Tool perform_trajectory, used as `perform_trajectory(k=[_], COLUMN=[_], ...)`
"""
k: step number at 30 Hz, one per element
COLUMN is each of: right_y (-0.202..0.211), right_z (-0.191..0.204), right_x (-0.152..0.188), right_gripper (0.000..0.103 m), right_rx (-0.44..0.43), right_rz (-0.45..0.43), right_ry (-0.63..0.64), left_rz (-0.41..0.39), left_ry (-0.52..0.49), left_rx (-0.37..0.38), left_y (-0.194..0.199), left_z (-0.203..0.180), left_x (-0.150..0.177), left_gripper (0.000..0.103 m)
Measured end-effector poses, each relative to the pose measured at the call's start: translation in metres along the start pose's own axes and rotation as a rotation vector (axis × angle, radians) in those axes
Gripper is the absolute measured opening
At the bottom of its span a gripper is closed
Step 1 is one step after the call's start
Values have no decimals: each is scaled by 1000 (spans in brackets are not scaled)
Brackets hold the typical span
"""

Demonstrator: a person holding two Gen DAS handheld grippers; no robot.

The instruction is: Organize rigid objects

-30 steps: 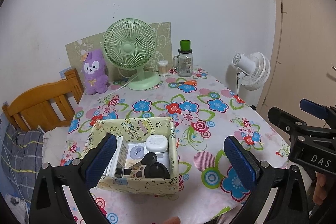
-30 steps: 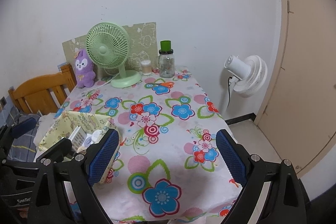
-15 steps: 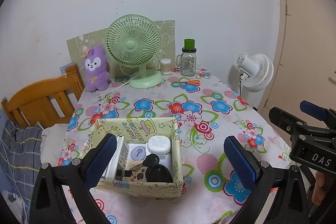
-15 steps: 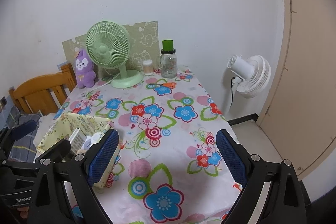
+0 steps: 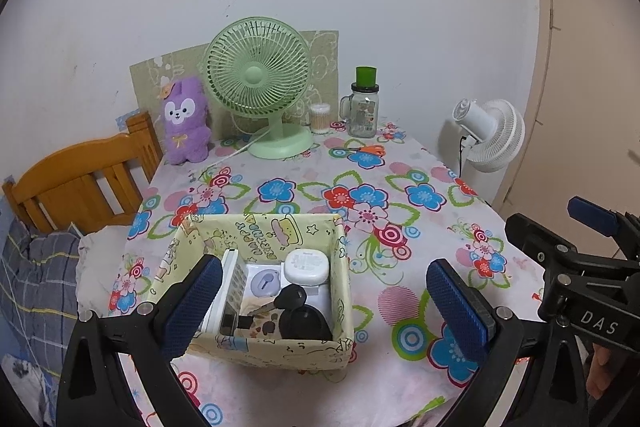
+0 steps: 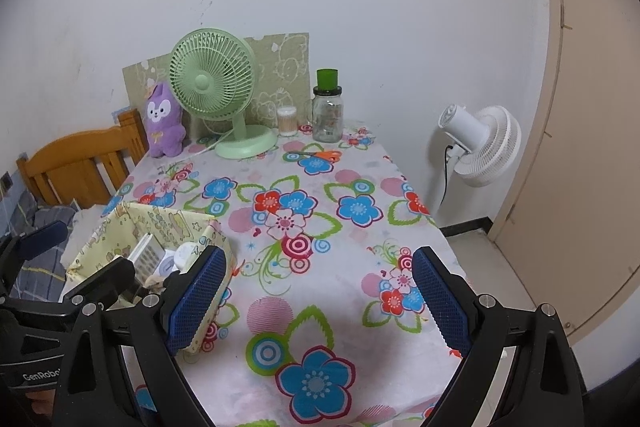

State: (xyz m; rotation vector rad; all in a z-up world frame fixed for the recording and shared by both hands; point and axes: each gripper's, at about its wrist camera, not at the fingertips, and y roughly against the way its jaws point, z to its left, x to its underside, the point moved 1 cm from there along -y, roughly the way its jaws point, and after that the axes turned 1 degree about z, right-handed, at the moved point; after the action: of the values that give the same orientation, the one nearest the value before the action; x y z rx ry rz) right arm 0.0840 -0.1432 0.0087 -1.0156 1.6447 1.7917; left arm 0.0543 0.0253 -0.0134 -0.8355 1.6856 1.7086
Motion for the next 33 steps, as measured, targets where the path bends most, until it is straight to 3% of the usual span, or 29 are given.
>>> perform_trajectory(k=[33], right_y=[-10], right_z=[-1], right_x=[5], right_gripper=[96], right_rx=[11], right_rz=[25], right_ry=[-15], left_rz=[20], left_ry=[13], left_rx=[33], left_y=[-8], left_z=[1], left_x=[5], left_gripper=[103])
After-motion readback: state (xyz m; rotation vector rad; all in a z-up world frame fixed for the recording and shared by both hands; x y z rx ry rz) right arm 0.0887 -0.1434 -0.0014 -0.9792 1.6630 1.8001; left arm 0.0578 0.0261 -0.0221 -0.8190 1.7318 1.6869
